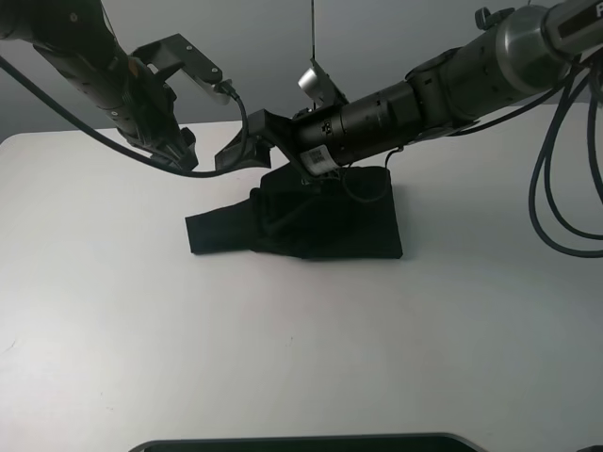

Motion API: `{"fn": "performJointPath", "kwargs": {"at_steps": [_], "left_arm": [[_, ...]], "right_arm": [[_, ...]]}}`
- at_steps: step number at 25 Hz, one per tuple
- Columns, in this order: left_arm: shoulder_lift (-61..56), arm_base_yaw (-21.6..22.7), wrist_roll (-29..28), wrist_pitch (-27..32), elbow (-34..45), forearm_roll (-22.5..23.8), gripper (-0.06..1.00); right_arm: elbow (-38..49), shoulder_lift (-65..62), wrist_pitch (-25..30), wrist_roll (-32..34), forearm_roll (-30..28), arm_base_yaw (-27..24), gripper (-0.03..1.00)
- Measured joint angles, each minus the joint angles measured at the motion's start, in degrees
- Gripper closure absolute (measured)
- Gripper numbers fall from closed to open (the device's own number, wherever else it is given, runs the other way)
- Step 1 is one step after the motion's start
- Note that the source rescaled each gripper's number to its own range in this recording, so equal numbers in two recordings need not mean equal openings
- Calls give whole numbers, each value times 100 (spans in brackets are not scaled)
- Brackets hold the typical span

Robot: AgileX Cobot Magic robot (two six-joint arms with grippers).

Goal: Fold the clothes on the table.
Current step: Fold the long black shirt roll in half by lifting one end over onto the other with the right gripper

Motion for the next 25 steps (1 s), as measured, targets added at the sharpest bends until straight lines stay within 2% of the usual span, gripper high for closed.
{"fn": "performJointPath", "kwargs": {"at_steps": [3,6,9,13,15,21,23,25], "left_arm": [[0,0,0,42,0,0,14],[0,0,0,152,0,11,14],[-9,0,0,217,0,25,14],[-72,0,0,257,0,35,14],[-74,0,0,268,0,35,14],[-74,0,0,322,0,35,14],[-74,0,0,350,0,35,14],[-84,0,0,363,0,35,14]], "right_arm": [[0,10,-51,-143,-106,-9,28],[0,-55,-300,115,-847,-204,33],[0,-125,-540,1109,-1988,-461,33],[0,-145,-552,2681,-3638,-693,33],[0,-154,-480,3119,-4065,-703,33],[0,-154,-333,3718,-4256,-703,33],[0,-142,-318,3719,-4113,-703,33],[0,-77,-320,3422,-3662,-690,35]]}}
